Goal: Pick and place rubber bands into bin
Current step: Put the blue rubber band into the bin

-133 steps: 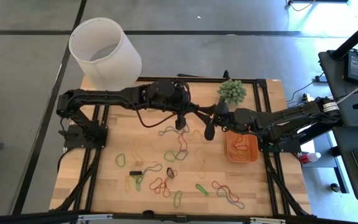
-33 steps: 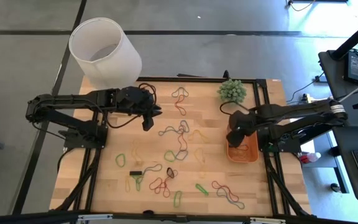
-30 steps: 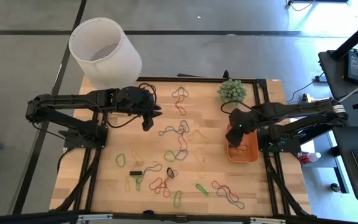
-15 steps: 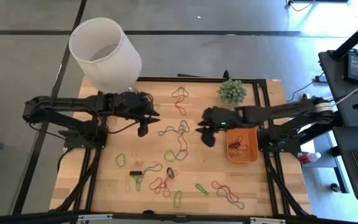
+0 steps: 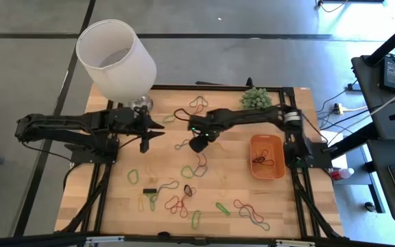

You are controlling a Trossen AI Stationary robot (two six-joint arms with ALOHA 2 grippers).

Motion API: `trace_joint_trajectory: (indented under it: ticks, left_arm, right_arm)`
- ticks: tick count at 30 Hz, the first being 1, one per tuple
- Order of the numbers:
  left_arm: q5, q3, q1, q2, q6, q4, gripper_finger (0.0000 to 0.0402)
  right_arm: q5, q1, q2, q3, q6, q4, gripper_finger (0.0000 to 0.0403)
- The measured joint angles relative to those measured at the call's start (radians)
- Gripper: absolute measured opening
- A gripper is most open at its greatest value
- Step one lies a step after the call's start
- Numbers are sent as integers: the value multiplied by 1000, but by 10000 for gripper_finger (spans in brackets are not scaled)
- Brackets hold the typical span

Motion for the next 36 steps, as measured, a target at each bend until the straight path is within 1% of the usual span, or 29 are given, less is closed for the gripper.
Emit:
trace_joint_trajectory:
  ticks: [4,9,16,28,31,36]
  left_arm:
    - [-37,-17,0,-29,17,-5,102]
    - [-54,-18,0,-33,6,-6,102]
    - [-28,-18,0,-33,16,-11,102]
    - [-27,-18,0,-33,20,-11,102]
    - [-27,-18,-3,-33,9,-11,102]
    - [-27,-18,-4,-33,-8,-18,102]
  right_arm:
    - [-2,-20,88,86,10,-12,149]
    - [-3,-31,134,117,83,-30,123]
    - [-3,-29,145,108,108,-24,75]
    - [0,-28,145,106,130,-39,7]
    - [14,-28,145,106,133,-61,5]
    - [84,-28,145,105,135,-122,36]
